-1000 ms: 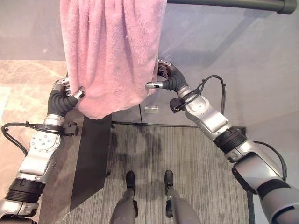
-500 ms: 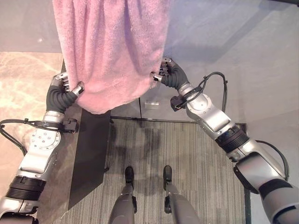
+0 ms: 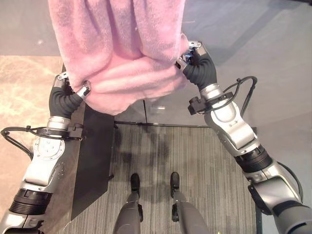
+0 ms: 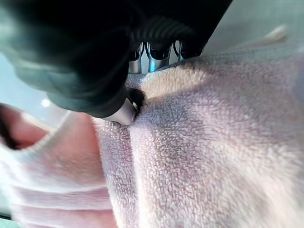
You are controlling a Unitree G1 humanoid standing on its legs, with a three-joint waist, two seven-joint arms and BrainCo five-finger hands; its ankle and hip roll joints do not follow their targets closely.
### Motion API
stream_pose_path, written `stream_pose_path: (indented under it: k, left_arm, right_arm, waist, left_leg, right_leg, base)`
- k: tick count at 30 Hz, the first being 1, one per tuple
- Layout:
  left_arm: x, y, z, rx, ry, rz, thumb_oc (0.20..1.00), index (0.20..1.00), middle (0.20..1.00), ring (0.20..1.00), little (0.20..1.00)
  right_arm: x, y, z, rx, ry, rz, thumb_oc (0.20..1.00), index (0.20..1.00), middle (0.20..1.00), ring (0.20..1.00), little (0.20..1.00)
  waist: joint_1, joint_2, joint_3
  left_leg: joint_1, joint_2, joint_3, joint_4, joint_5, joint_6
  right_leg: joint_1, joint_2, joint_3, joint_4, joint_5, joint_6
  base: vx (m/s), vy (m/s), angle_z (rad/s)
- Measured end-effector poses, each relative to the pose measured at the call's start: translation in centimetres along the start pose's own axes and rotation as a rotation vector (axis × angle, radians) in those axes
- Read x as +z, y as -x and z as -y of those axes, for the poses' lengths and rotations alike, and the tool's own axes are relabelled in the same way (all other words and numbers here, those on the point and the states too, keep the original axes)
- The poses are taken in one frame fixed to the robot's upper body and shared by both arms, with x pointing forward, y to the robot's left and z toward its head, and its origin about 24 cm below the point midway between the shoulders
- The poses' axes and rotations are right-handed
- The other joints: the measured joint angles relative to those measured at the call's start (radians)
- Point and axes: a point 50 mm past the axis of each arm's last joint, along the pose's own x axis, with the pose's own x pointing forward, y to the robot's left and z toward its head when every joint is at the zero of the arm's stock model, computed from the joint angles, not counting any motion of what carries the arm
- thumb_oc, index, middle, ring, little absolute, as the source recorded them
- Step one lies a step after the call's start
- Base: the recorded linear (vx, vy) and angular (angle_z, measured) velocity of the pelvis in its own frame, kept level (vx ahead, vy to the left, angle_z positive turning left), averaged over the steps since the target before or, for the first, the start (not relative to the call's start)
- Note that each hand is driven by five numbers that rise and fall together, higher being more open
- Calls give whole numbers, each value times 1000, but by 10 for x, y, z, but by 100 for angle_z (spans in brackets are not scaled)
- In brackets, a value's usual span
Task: Put brush and paste in cup on sink, flatten towel.
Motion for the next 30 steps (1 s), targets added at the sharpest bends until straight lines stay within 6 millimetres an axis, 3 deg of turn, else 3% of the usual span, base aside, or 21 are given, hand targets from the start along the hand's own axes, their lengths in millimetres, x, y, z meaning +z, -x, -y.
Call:
stream_pose_path:
  k: [3,6,7,10,13,17,20,24,30]
  left_arm:
    - [-15,10,9,4,68,-45,200,200,200,200,200]
    - [-57,27,18,10,128,-231,200,200,200,200,200]
    - [-76,35,20,0,116,-326,200,200,200,200,200]
    - [-91,47,22,-24,52,-427,200,200,200,200,200]
    - [-91,49,23,-51,-6,-439,200,200,200,200,200]
    - [-74,49,24,-53,19,-367,200,200,200,200,200]
    - [-41,31,20,-15,43,-197,200,200,200,200,200]
    - [-23,21,21,35,120,-79,200,200,200,200,200]
    - [-25,25,24,90,174,-61,200,200,200,200,200]
  right_arm:
    - [-20,20,1,-19,-42,-84,200,200,200,200,200]
    - [-55,41,-4,-39,-102,-240,200,200,200,200,200]
    - [-75,54,-8,-62,-133,-335,200,200,200,200,200]
    - [-85,62,-16,-70,-165,-394,200,200,200,200,200]
    - [-86,64,-12,-74,-127,-414,200,200,200,200,200]
    - [-67,56,-1,-64,-73,-334,200,200,200,200,200]
    - [-38,38,4,-45,-51,-194,200,200,200,200,200]
    - [-17,28,1,-36,-65,-89,200,200,200,200,200]
    - [-15,33,-3,-43,-100,-62,200,200,200,200,200]
  waist:
    - [-9,2,1]
    - [-16,11,0]
    - [-18,15,-1]
    - [-28,24,-3]
    - [-30,44,-15]
    - [-28,80,-43]
    - [-27,98,-59]
    - [-29,106,-84]
    - [-30,102,-97]
  left_leg:
    - [18,0,0,0,0,0]
    - [47,0,-1,0,0,0]
    - [59,0,-1,0,-1,0]
    - [76,0,0,-1,-1,0]
    - [98,0,-3,-1,-2,2]
    - [115,0,-4,-1,-3,4]
    - [127,1,-4,-1,-3,4]
    - [129,1,-5,-1,-4,4]
    - [135,1,-3,-1,-4,4]
  right_leg:
    - [16,0,1,0,0,0]
    - [48,0,0,0,-1,-1]
    - [59,0,0,0,-1,-2]
    - [75,-1,0,0,0,-3]
    - [100,-3,-1,0,-1,-3]
    - [118,-2,-3,0,-1,-3]
    - [130,-1,-3,0,-1,-4]
    - [132,-1,-4,0,-1,-5]
    - [137,-1,-3,0,-1,-5]
  base:
    - [-1,-37,-1]
    - [0,0,0]
    - [0,0,0]
    - [0,0,0]
    - [2,-4,2]
    - [-11,-7,0]
    - [-29,-11,0]
    - [-9,-3,0]
    - [0,0,0]
